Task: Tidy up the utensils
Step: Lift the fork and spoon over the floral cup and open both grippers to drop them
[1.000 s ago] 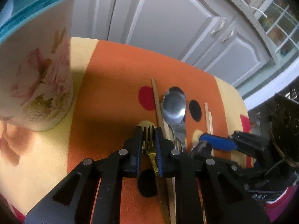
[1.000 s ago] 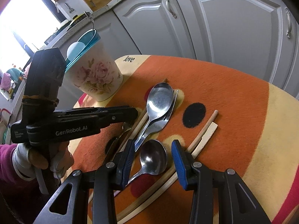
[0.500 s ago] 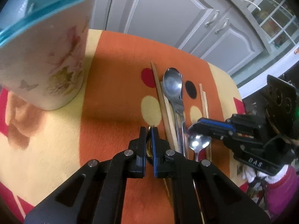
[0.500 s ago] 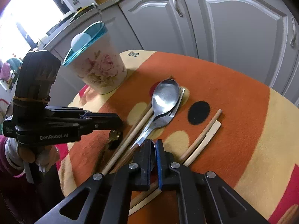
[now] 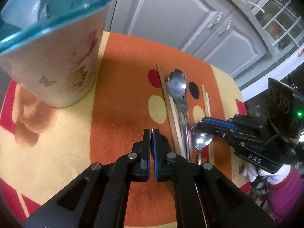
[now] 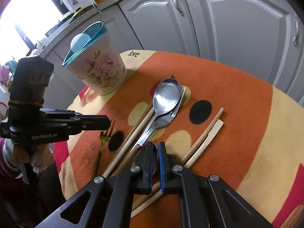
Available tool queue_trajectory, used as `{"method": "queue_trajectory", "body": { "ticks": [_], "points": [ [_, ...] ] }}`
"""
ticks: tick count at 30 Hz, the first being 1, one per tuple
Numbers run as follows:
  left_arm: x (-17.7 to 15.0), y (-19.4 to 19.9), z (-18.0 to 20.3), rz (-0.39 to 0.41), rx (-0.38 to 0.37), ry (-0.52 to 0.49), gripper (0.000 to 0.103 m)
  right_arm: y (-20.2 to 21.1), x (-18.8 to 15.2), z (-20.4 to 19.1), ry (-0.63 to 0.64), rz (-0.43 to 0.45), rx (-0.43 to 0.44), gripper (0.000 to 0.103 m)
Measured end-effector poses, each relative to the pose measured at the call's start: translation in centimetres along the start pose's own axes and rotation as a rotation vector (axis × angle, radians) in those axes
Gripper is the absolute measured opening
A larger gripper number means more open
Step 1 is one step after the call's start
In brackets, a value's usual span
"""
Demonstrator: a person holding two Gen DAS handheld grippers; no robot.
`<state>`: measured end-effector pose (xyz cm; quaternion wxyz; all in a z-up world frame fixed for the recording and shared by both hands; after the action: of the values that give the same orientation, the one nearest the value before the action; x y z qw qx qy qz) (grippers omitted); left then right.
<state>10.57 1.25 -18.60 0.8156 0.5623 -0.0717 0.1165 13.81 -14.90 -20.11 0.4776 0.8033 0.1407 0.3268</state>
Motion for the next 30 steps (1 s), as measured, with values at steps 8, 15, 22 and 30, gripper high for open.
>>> {"method": "queue_trajectory", "body": {
  "ticks": [8,15,22,30],
  "points": [
    [0.0,4.3,0.9,0.072,-0.007,-0.032,0.001,3.6,0.1,-1.6,0.029,0.055,-0.044,0.003],
    [0.0,8.7,1.2,0.145,-0.017,-0.047,0.001,8.4,1.3,-3.4,0.077,0.143,-0.103,0.003],
    [0.2,13.2,1.4,0.223,-0.027,-0.069,0.001,12.1,3.5,-5.3,0.101,0.228,-0.122,0.003],
    [0.6,17.5,0.2,0.273,-0.017,-0.061,0.001,14.5,6.4,-8.0,0.154,0.284,-0.141,0.003]
  ]
}}
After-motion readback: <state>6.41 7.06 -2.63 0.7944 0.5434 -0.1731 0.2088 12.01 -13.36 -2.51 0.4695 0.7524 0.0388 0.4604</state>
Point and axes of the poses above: each gripper's, at about its wrist camera, not at the fingertips, and y roughly against the way its jaws point, z to its right, x to its top, the point moved 2 cm from there along -y, roughly the way its jaws point, and after that the axes turned 9 degrees about -z, right-handed, at the moved point
